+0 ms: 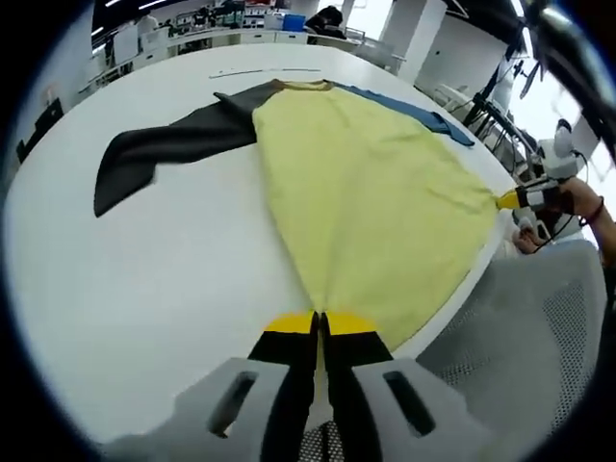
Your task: Fold the garment on the visible template until the final outline fits inside the template.
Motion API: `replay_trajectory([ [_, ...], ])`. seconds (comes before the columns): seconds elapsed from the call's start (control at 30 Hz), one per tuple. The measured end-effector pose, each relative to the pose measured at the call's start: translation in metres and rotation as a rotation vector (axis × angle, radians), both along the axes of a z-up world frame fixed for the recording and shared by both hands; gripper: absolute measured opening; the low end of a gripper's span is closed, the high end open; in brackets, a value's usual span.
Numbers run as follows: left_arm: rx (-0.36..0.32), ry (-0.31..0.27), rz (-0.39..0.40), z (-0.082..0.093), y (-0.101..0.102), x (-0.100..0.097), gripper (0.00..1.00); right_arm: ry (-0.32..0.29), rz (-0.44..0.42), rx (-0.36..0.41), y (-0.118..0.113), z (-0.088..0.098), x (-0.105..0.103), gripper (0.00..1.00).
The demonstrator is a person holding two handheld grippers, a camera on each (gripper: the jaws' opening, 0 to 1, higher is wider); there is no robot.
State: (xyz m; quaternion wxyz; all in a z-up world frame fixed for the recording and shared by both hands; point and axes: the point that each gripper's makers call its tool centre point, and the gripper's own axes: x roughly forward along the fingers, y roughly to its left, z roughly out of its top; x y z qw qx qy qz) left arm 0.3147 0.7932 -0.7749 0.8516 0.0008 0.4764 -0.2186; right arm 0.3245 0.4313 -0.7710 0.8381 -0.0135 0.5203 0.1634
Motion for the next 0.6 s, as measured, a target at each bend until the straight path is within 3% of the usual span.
replay_trajectory([
  [0.37, 0.036, 0.005, -0.036, -0.0023, 0.0, -0.0008, 0.0, 0.005, -0.003, 0.025, 0.001, -0.003, -0.002, 0.0],
  [0.53, 0.047, 0.009, -0.042, 0.0001, 0.0032, -0.0036, 0.1, 0.008, 0.002, 0.03, 0.0001, -0.0012, -0.0017, 0.01],
  [0.6, 0.029, -0.001, -0.045, 0.0036, 0.0034, -0.0037, 0.15, 0.002, 0.012, 0.024, -0.0004, 0.0013, -0.0005, 0.1],
])
